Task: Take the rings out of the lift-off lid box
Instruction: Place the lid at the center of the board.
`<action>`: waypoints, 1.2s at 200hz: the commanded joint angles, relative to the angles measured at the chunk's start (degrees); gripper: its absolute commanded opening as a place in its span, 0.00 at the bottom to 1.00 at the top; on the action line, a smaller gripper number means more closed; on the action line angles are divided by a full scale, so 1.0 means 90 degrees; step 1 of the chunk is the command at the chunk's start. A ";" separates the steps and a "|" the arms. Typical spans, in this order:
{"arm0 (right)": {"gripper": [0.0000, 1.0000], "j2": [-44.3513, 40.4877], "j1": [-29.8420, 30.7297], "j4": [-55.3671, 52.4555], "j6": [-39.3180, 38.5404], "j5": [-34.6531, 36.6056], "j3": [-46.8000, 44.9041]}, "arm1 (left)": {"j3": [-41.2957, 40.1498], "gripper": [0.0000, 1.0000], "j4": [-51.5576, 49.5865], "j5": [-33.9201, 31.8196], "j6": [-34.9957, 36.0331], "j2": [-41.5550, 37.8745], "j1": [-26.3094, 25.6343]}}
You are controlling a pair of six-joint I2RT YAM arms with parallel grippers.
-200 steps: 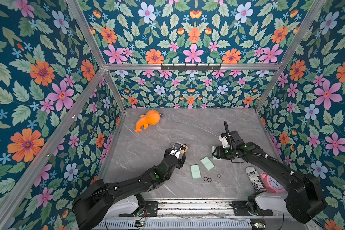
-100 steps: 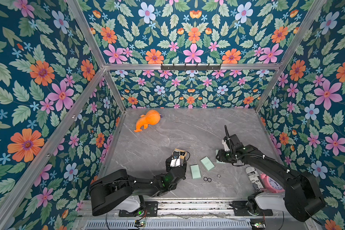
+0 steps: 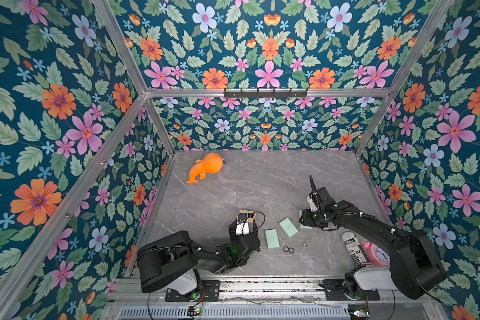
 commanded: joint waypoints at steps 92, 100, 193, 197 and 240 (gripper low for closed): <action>0.36 0.0642 0.0005 -0.0421 -0.0019 0.0447 0.0271 | 0.0007 0.65 0.0160 -0.0063 -0.0512 0.0645 -0.0001; 0.36 0.0692 0.0005 -0.0454 -0.0025 0.0481 0.0296 | -0.0003 0.66 0.0132 -0.0048 -0.0550 0.0664 -0.0002; 0.41 0.1075 0.0005 -0.0614 -0.0049 0.0453 0.0432 | 0.0067 0.76 -0.0166 0.0181 -0.0803 0.0742 0.0000; 0.41 0.1080 0.0003 -0.0620 -0.0049 0.0461 0.0441 | 0.0072 0.76 -0.0173 0.0196 -0.0803 0.0744 -0.0001; 0.45 0.1188 0.0005 -0.0621 -0.0059 0.0406 0.0483 | 0.0075 0.81 -0.0310 0.0311 -0.0842 0.0679 0.0007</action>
